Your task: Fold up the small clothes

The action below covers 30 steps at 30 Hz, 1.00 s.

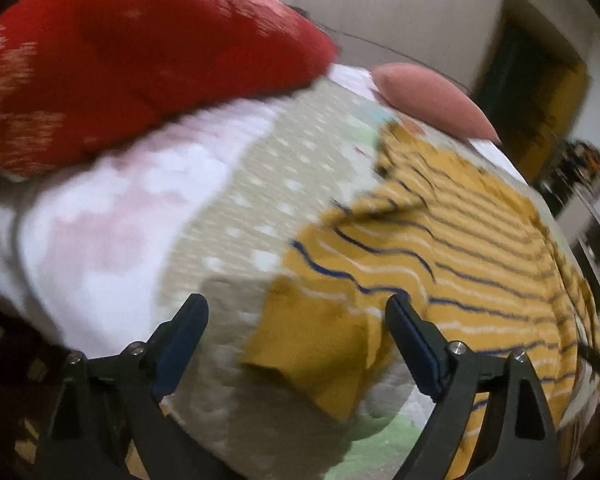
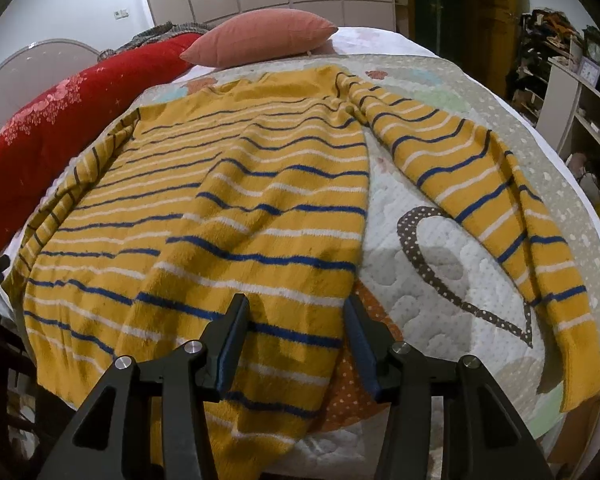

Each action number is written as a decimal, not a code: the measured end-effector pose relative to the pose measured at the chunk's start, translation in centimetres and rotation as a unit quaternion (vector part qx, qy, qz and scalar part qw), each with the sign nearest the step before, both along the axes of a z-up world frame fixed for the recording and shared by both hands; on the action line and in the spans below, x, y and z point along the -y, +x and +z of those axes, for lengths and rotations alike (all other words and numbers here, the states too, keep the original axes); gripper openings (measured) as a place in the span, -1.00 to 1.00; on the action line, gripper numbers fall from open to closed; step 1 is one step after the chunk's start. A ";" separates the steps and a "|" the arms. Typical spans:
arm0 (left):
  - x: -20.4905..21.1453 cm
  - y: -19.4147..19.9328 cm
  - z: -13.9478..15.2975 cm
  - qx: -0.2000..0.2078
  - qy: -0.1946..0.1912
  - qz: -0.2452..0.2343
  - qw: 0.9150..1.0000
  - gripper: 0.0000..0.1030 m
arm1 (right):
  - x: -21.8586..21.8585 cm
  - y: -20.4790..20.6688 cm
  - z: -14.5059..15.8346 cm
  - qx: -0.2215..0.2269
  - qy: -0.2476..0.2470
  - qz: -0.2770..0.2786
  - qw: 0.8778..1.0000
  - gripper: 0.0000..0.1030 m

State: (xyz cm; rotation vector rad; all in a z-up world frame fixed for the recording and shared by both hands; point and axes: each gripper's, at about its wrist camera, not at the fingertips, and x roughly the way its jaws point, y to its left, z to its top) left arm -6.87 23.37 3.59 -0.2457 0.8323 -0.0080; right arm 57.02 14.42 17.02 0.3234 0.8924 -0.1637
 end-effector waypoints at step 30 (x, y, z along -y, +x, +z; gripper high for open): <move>-8.6 -3.8 5.0 0.062 0.048 0.148 0.986 0.60 | -12.6 9.1 6.0 0.015 -0.096 0.199 0.975 0.10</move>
